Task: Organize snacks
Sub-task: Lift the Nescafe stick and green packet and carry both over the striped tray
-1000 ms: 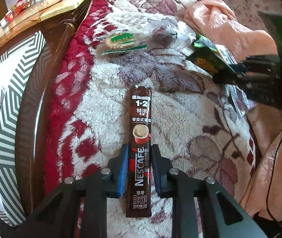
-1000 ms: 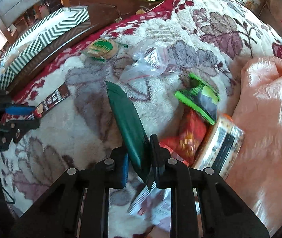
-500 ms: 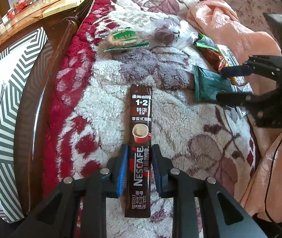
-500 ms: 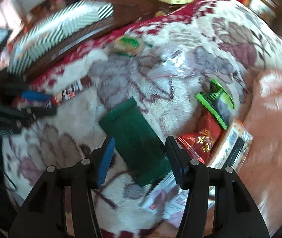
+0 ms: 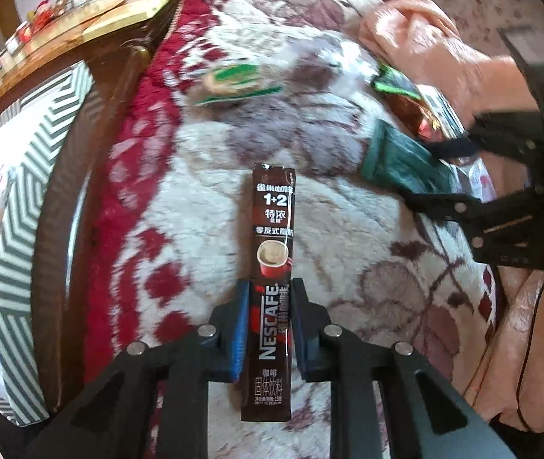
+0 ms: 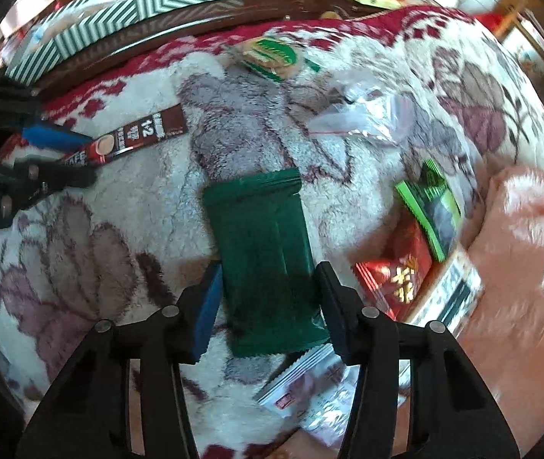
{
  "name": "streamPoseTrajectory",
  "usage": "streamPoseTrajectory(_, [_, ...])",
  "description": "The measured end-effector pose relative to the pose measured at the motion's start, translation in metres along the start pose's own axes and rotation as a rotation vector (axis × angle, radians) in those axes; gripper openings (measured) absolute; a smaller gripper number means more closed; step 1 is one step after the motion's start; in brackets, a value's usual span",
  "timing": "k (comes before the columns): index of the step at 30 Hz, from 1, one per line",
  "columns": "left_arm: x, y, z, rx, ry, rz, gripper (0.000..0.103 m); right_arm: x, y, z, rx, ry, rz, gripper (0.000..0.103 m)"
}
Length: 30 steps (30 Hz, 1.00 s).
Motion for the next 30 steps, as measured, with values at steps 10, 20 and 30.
streamPoseTrajectory(10, [0.025, 0.003, -0.037, 0.087, -0.033, 0.067, 0.022, 0.024, -0.009, -0.024, -0.171, -0.075, 0.105, 0.033])
streamPoseTrajectory(20, [0.028, 0.010, -0.051, 0.123, -0.031, 0.068, 0.022, 0.018, -0.016, -0.035, -0.194, -0.070, 0.096, 0.056])
streamPoseTrajectory(30, [0.022, 0.012, -0.045, 0.119, -0.024, 0.047, 0.023, -0.010, -0.014, -0.047, -0.150, -0.125, 0.028, 0.052])
Point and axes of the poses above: each gripper's, at about its wrist camera, not at the fingertips, and x roughly against the way its jaws point, z to its right, y to its underside, the point moved 9 cm from there along -x, roughly the way its jaws point, and after that the axes turned 3 degrees about z, right-handed, at the moved point
